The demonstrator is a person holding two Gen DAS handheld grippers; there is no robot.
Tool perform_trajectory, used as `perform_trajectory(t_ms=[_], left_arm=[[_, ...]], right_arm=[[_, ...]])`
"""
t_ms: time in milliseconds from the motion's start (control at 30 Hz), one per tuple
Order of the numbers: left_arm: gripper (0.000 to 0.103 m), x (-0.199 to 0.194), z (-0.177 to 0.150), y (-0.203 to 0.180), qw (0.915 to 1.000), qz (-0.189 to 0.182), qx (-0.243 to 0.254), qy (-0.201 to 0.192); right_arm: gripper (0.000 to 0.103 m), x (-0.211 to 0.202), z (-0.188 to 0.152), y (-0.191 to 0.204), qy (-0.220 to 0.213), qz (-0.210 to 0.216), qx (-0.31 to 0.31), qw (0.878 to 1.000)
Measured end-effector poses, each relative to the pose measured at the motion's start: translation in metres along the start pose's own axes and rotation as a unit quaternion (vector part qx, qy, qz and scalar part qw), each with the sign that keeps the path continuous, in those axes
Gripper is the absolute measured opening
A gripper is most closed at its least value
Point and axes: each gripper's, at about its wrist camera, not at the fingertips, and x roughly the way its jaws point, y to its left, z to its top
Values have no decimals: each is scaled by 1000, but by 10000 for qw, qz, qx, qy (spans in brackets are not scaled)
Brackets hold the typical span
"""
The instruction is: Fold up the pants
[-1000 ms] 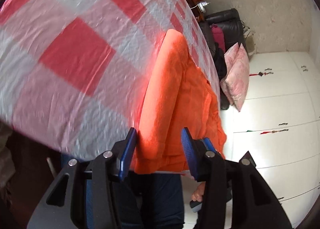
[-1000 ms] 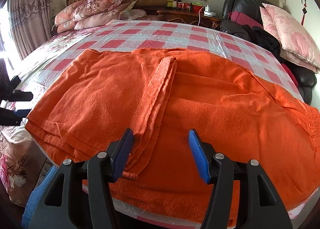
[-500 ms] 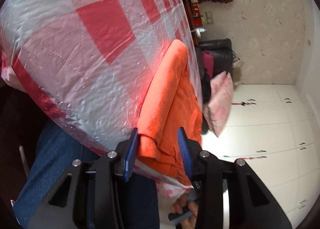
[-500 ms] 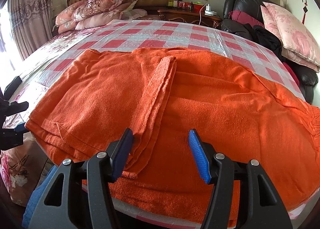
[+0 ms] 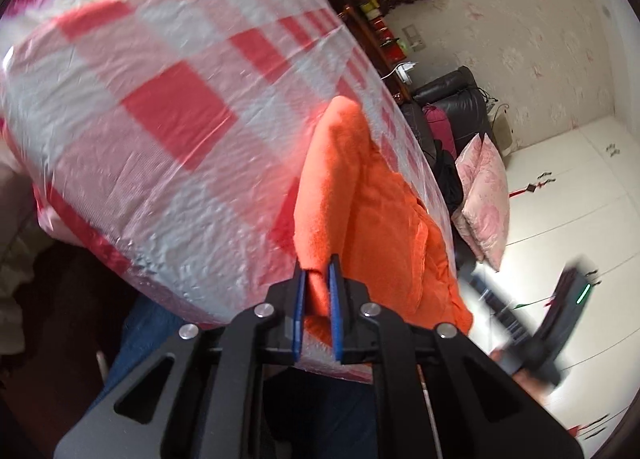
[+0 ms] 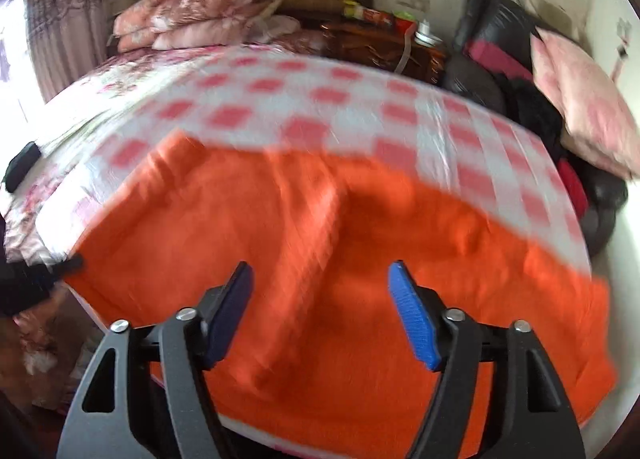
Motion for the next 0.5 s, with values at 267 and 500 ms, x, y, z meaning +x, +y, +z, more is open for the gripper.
perform_trajectory(t_ms=[267, 500], left_arm=[[10, -11, -15, -35, 9947, 479, 794, -443], [10, -12, -19, -57, 9869, 667, 1312, -653]], right_arm=[[76, 67, 104, 100, 1410, 1071, -647, 9821], [75, 119, 110, 148, 2174, 806, -932, 9683]])
